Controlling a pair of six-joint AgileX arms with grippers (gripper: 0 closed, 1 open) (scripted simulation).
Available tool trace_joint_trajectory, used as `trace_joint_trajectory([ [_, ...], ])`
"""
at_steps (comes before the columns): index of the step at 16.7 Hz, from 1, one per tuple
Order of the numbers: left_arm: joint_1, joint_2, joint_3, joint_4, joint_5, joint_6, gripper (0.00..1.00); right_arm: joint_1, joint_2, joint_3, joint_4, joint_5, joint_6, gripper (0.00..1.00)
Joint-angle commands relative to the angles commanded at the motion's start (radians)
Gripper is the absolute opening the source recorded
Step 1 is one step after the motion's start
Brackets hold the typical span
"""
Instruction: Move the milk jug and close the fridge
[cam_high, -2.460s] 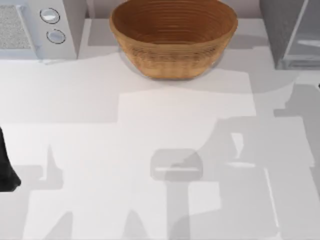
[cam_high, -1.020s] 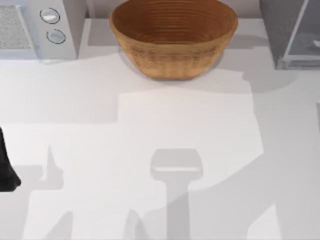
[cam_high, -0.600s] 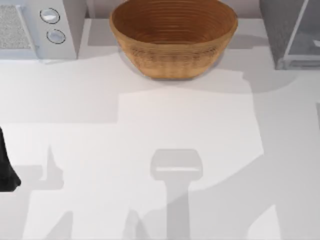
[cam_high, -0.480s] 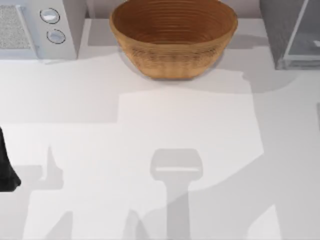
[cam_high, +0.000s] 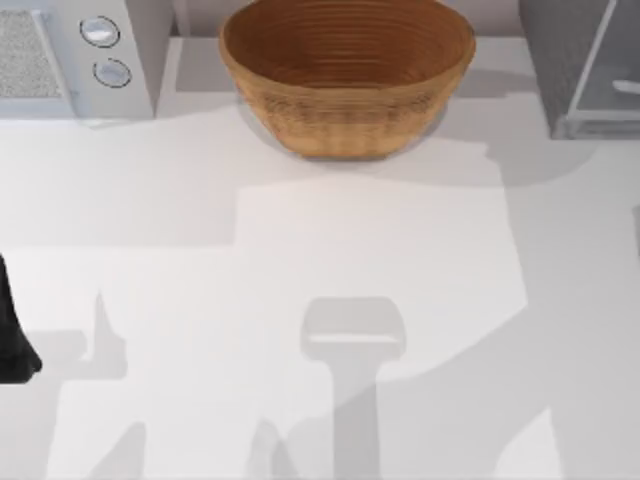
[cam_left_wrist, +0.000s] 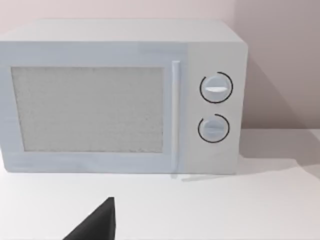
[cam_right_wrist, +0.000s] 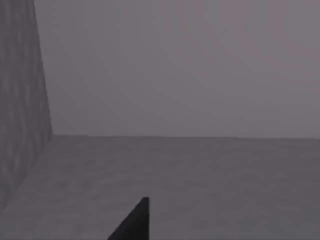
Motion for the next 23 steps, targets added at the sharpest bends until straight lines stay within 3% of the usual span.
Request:
trace_joint_trajectory([
  [13,0.0,0.0,0.0,0.0,0.0,0.0,1.0,0.017,-0.104,-0.053,-0.042,0.003,0.002,1.0],
  [17,0.0,0.0,0.0,0.0,0.0,0.0,1.0,0.044,-0.373,-0.188,-0.149,0.021,0.002,1.0],
  [23,0.0,0.0,0.0,0.0,0.0,0.0,1.0,0.09,-0.988,-0.5,-0.401,0.075,-0.005,1.0],
])
